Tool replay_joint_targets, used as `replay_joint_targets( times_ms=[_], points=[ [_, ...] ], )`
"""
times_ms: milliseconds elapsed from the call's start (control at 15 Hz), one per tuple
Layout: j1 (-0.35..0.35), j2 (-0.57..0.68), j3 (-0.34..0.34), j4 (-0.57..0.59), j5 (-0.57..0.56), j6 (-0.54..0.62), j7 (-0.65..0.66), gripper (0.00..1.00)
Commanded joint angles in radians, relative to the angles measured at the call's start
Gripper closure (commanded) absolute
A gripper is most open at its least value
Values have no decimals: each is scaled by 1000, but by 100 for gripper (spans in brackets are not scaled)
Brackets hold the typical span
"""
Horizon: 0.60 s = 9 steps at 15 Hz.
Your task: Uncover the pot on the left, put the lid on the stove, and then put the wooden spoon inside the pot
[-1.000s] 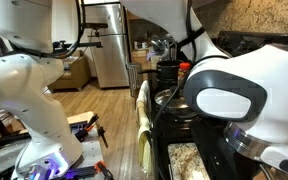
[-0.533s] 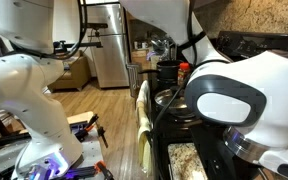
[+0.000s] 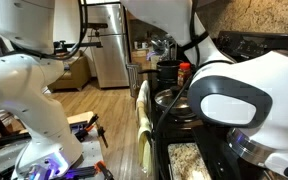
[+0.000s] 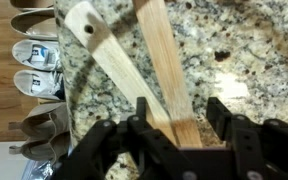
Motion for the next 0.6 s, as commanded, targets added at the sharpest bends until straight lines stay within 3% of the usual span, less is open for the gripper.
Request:
replay_joint_targets(
  times_ms=[0, 333, 533],
  points=[
    [-27, -8, 20, 10, 5, -17, -13, 66],
    [-38, -19, 22, 11, 16, -17, -14, 98],
    [-41, -27, 20, 5, 20, -4, -10, 94]
  ],
)
